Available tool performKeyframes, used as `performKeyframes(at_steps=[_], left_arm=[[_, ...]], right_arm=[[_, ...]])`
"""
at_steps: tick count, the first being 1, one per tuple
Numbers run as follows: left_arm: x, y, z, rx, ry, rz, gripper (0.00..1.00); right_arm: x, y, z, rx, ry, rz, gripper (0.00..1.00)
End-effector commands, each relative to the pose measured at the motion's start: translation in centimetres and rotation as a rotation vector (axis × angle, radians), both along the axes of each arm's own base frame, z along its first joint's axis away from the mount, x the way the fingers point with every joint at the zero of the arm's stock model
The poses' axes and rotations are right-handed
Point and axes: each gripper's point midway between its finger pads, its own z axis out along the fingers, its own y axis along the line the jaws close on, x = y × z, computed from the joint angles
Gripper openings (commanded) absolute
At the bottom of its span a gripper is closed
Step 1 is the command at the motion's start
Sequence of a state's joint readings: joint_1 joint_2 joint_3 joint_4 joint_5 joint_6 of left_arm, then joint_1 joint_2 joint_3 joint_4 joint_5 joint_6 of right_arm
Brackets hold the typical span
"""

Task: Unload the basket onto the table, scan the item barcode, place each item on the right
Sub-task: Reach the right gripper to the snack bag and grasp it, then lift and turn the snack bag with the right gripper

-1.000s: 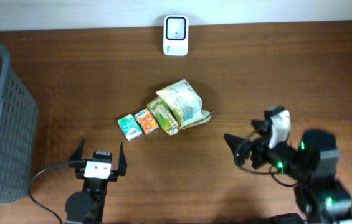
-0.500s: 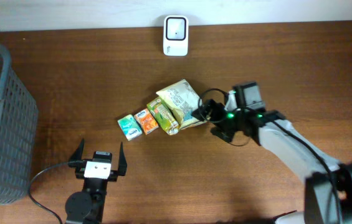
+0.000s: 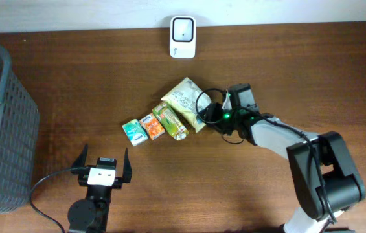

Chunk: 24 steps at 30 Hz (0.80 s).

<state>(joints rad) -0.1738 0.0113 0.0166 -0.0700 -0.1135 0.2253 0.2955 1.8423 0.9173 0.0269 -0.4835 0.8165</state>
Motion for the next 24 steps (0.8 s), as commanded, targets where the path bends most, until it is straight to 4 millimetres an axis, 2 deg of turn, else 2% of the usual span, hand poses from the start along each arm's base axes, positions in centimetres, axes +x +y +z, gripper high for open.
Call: performKeyframes(at_steps=[1,2,4,6,10,15,19,24], left_arm=[[0.0,0.2,-0.2,0.016,0.000,0.012,0.99],[0.0,0.2,-0.2,0.016,0.000,0.012,0.99],[0.0,0.2,-0.2,0.017,0.000,0.012,0.99],[0.0,0.2,-0.2,0.016,0.000,0.012,0.99],[0.0,0.2,-0.2,0.016,0.000,0.012,0.99],[0.0,0.2,-0.2,0.016,0.000,0.012,0.99],[0.0,0.2,-0.2,0.016,0.000,0.012,0.99],[0.0,0.2,-0.2,0.016,0.000,0.012,0.99]], right_arm=[[0.4,-0.5,4.4,-0.070,-0.205,0.218,0.24],[0.1,-0.6,5.1,-0.111,-0.227,0.281,0.21],[-0.9,-0.7,6.5,-0.198,-0.247,0.444,0.04],[-2.4,-0.8,8.1,-0.274,-0.281,0.646,0.04],[-4.3,-2.0,10.1,-0.340,-0.335,0.880,0.04],[-4.4,-4.3,9.8,-0.392,-0.422,1.016,0.04],[-4.2,-6.2,8.8,-0.431,-0.506,1.143,0.04],[-4.6,-7.0,6.1,-0.429,-0.534,1.276,0.04]])
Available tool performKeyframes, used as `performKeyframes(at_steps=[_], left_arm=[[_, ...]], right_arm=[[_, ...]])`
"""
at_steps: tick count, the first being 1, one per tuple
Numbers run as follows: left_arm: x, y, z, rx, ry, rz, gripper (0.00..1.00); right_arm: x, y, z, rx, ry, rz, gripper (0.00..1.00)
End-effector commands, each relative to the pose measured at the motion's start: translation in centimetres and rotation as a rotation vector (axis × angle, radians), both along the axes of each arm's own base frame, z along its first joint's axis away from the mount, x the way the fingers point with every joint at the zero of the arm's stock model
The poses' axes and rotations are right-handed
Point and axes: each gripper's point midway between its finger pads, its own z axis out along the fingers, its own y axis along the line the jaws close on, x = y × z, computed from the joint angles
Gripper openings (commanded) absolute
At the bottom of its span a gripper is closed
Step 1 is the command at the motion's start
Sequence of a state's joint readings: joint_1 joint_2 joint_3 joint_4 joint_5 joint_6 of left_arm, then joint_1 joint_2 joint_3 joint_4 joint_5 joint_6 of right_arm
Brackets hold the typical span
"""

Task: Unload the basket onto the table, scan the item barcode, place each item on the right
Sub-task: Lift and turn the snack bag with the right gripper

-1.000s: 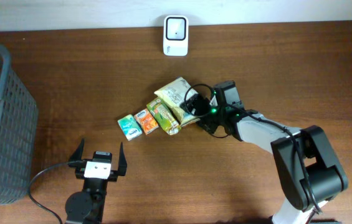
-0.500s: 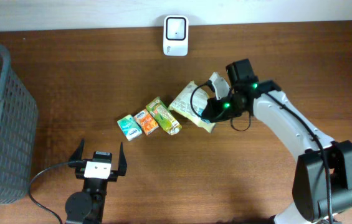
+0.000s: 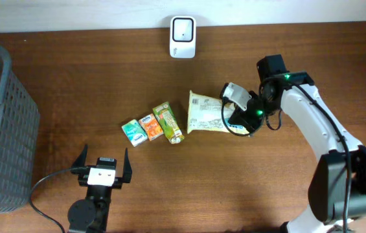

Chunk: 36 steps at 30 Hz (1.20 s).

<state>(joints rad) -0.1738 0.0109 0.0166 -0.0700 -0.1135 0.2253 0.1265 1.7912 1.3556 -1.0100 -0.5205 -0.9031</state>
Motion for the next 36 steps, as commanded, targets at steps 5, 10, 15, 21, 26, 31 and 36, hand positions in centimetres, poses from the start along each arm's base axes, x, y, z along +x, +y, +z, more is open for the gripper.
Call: performKeyframes(at_steps=[5,10,15,21,26,31,36], left_arm=[[0.0,0.2,-0.2,0.017,0.001,0.012,0.99],[0.0,0.2,-0.2,0.017,0.001,0.012,0.99],[0.0,0.2,-0.2,0.017,0.001,0.012,0.99],[0.0,0.2,-0.2,0.017,0.001,0.012,0.99],[0.0,0.2,-0.2,0.017,0.001,0.012,0.99],[0.0,0.2,-0.2,0.017,0.001,0.012,0.99],[0.0,0.2,-0.2,0.017,0.001,0.012,0.99]], right_arm=[[2.5,-1.6,-1.8,-0.020,0.004,-0.124,0.05],[6.5,-5.5,-0.7,0.133,0.176,-0.713,0.78],[6.5,-7.0,-3.6,0.081,0.314,-0.933,0.88],[6.6,-8.7,-4.9,0.234,0.467,-1.001,0.96],[7.3,-2.8,-5.4,0.442,0.567,-0.828,0.97],[8.6,1.8,-8.1,0.427,0.599,-0.836,0.66],[9.1,1.7,-8.5,0.405,0.573,-0.861,0.06]])
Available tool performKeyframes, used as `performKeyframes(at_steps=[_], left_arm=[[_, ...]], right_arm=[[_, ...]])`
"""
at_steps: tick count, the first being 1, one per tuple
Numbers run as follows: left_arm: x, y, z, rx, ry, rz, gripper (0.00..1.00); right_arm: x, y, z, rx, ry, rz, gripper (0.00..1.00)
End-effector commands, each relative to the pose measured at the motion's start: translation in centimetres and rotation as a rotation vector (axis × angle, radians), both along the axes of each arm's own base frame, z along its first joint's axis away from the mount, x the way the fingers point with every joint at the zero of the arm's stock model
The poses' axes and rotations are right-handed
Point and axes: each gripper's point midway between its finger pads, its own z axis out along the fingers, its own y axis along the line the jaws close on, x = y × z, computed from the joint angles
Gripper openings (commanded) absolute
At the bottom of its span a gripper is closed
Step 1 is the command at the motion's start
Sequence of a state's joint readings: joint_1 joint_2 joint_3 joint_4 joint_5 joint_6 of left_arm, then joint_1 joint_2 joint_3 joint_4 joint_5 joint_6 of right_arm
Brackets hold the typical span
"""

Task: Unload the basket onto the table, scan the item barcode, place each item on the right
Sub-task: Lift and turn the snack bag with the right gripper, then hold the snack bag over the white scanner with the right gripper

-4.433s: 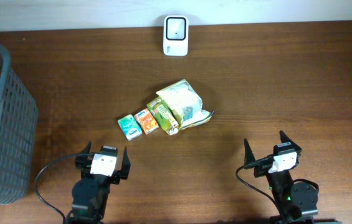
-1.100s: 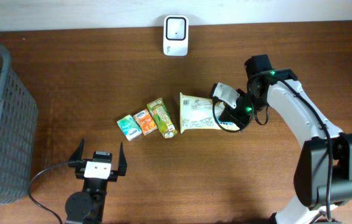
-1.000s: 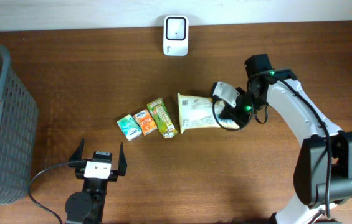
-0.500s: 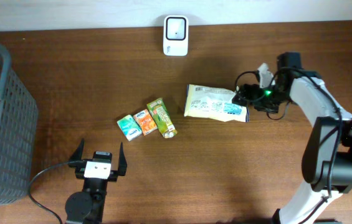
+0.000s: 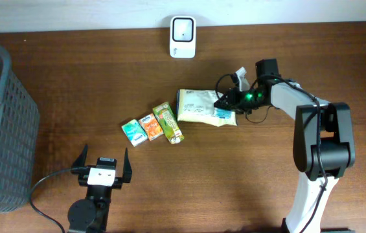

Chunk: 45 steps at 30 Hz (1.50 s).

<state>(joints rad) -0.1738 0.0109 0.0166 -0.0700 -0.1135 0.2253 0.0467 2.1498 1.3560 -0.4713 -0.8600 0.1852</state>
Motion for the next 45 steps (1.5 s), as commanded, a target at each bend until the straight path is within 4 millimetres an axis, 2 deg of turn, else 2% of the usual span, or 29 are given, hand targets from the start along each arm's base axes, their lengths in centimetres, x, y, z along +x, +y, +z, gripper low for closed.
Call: performKeyframes(at_steps=[1,3,5,7,10,14,16,18,21,24,25,26,27,28,30,32,33,34,36,40,41,44,45], left_arm=[[0.0,0.2,-0.2,0.017,0.001,0.012,0.99],[0.0,0.2,-0.2,0.017,0.001,0.012,0.99],[0.0,0.2,-0.2,0.017,0.001,0.012,0.99],[0.0,0.2,-0.2,0.017,0.001,0.012,0.99],[0.0,0.2,-0.2,0.017,0.001,0.012,0.99],[0.0,0.2,-0.2,0.017,0.001,0.012,0.99],[0.0,0.2,-0.2,0.017,0.001,0.012,0.99],[0.0,0.2,-0.2,0.017,0.001,0.012,0.99],[0.0,0.2,-0.2,0.017,0.001,0.012,0.99],[0.0,0.2,-0.2,0.017,0.001,0.012,0.99],[0.0,0.2,-0.2,0.017,0.001,0.012,0.99],[0.0,0.2,-0.2,0.017,0.001,0.012,0.99],[0.0,0.2,-0.2,0.017,0.001,0.012,0.99],[0.0,0.2,-0.2,0.017,0.001,0.012,0.99],[0.0,0.2,-0.2,0.017,0.001,0.012,0.99],[0.0,0.2,-0.2,0.017,0.001,0.012,0.99],[0.0,0.2,-0.2,0.017,0.001,0.012,0.99],[0.0,0.2,-0.2,0.017,0.001,0.012,0.99],[0.0,0.2,-0.2,0.017,0.001,0.012,0.99],[0.0,0.2,-0.2,0.017,0.001,0.012,0.99],[0.0,0.2,-0.2,0.017,0.001,0.012,0.99],[0.0,0.2,-0.2,0.017,0.001,0.012,0.99],[0.0,0.2,-0.2,0.017,0.001,0.012,0.99]], right_arm=[[0.2,-0.4,-0.7,-0.020,0.018,-0.022,0.04],[0.4,-0.3,1.1,0.034,-0.017,-0.006,0.04],[0.5,-0.5,4.9,0.117,-0.117,0.036,0.04],[-0.2,-1.2,10.3,0.154,-0.271,0.092,0.04],[-3.4,-1.7,17.7,0.094,-0.495,0.190,0.04],[-8.4,-1.7,24.7,0.006,-0.719,0.274,0.04],[-9.6,-1.7,26.0,-0.011,-0.776,0.297,0.04],[-11.9,-1.5,27.5,-0.042,-0.884,0.372,0.04],[-14.0,-1.5,27.8,-0.070,-0.946,0.453,0.04],[-14.4,-1.4,27.9,-0.058,-0.935,0.453,0.04],[-14.1,-1.5,27.8,-0.066,-0.903,0.422,0.04],[-12.2,-2.7,26.7,-0.175,-0.793,0.300,0.04],[-11.1,-3.4,25.8,-0.264,-0.754,0.246,0.04],[-9.7,-4.3,24.9,-0.402,-0.722,0.177,0.04],[-7.3,-4.9,24.3,-0.626,-0.727,0.077,0.04],[-4.8,-5.1,24.9,-0.853,-0.796,-0.033,0.04],[-2.3,-5.0,26.1,-1.045,-0.884,-0.125,0.04],[-0.9,-4.4,26.5,-1.149,-0.944,-0.138,0.04],[2.9,-1.8,25.8,-1.378,-1.081,-0.044,0.04],[8.7,1.6,20.7,-1.737,-1.242,0.366,0.04],[9.6,2.1,20.1,-1.779,-1.272,0.402,0.04],[11.5,3.6,21.0,-1.847,-1.411,0.358,0.04],[11.7,4.2,21.0,-1.855,-1.448,0.414,0.04]])
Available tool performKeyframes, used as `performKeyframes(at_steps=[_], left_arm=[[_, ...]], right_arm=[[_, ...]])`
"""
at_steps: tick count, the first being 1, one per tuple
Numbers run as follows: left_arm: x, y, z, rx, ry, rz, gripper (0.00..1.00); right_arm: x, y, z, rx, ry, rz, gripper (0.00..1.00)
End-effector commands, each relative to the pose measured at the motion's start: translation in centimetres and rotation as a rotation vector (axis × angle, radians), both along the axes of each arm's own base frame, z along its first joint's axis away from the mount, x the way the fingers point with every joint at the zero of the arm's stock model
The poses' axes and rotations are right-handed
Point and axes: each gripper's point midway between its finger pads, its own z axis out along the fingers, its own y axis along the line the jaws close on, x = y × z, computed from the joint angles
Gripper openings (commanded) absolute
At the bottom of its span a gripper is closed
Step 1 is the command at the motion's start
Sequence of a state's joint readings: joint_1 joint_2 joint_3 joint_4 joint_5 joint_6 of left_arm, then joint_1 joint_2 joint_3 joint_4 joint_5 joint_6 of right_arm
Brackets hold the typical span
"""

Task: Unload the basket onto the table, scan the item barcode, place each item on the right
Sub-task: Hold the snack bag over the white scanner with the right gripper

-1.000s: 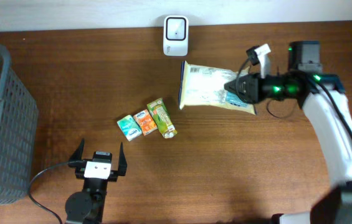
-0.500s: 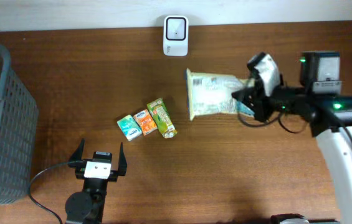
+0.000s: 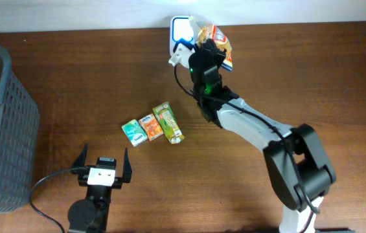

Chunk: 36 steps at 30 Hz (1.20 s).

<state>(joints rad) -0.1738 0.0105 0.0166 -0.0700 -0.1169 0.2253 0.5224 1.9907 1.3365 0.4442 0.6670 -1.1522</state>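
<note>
My right gripper (image 3: 206, 48) is up at the back of the table, shut on a yellowish snack bag (image 3: 216, 35). It holds the bag lifted right beside and partly over the white barcode scanner (image 3: 180, 28), whose right side is covered. Whether the bag's barcode faces the scanner cannot be told from the overhead view. My left gripper (image 3: 103, 162) rests near the front edge, open and holding nothing.
Three small cartons lie in a row mid-table: teal (image 3: 133, 131), orange (image 3: 150, 126) and green (image 3: 170, 122). A dark grey mesh basket (image 3: 1, 129) stands at the left edge. A black cable (image 3: 43, 188) trails from the left arm.
My right gripper has gone from mid-table, right of the cartons, to the back by the scanner. The snack bag has left the table and is now held up beside the scanner.
My right gripper first reached the bag lying against the green carton. Then the bag was pulled clear to the right of the cartons, and later lay flat a little farther back, gripper at its right end. Now the bag is held raised at the scanner. The left arm never moved.
</note>
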Motion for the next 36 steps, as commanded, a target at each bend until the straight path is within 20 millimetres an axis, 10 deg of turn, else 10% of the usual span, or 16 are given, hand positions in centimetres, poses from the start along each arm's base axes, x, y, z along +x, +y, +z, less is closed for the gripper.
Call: performKeyframes(at_steps=[1,6,16,27,36], left_arm=[[0.0,0.2,-0.2,0.016,0.001,0.009,0.99],[0.0,0.2,-0.2,0.016,0.001,0.009,0.99],[0.0,0.2,-0.2,0.016,0.001,0.009,0.99],[0.0,0.2,-0.2,0.016,0.001,0.009,0.99],[0.0,0.2,-0.2,0.016,0.001,0.009,0.99]], right_arm=[[0.6,1.3,2.1,-0.237,-0.032,0.099,0.04],[1.4,3.5,1.2,-0.483,-0.046,0.267,0.04],[7.6,3.6,2.8,-0.426,-0.211,0.246,0.04],[8.1,3.8,-4.1,-0.738,0.046,0.334,0.04],[8.2,4.7,-0.3,-0.790,-0.104,0.296,0.04]])
